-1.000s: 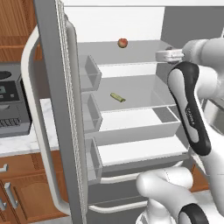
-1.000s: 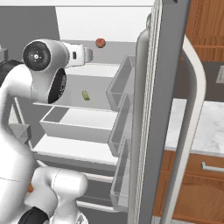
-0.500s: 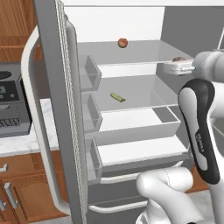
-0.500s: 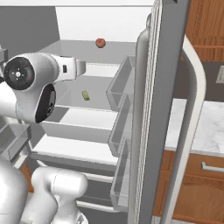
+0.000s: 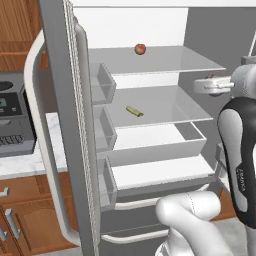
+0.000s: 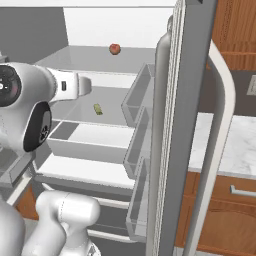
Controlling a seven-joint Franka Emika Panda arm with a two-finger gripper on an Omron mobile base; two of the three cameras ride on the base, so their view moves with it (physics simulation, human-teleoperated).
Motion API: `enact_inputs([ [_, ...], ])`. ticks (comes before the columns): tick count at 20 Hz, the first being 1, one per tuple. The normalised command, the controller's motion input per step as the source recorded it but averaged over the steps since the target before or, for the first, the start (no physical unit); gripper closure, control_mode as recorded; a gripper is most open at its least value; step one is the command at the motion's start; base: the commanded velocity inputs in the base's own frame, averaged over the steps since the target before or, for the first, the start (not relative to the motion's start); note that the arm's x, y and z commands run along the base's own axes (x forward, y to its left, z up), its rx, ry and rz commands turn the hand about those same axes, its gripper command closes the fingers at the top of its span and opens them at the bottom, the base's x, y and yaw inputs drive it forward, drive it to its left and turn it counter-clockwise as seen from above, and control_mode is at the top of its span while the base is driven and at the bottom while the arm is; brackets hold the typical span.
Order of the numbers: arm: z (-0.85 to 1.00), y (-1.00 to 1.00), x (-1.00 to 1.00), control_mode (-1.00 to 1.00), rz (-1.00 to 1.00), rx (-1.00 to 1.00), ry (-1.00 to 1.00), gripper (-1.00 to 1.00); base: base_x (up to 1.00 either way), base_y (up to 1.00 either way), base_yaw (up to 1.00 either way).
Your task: Pick the egg and butter from the fridge and place them by the bowl for mixing.
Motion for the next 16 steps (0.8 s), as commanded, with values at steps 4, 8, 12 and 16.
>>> enact_inputs([
  [4,-0.4,0.14,-0.07,-1.0,0.0,0.0,0.0,1.0,0.0,0.0,0.0],
  [8,-0.57,0.12,0.01,-1.0,0.0,0.0,0.0,1.0,0.0,0.0,0.0],
  [12,-0.22,0.04,0.0,1.0,0.0,0.0,0.0,1.0,-0.5,0.17,0.05],
  [16,0.0,0.0,0.0,1.0,0.0,0.0,0.0,1.0,-1.0,0.23,0.01],
])
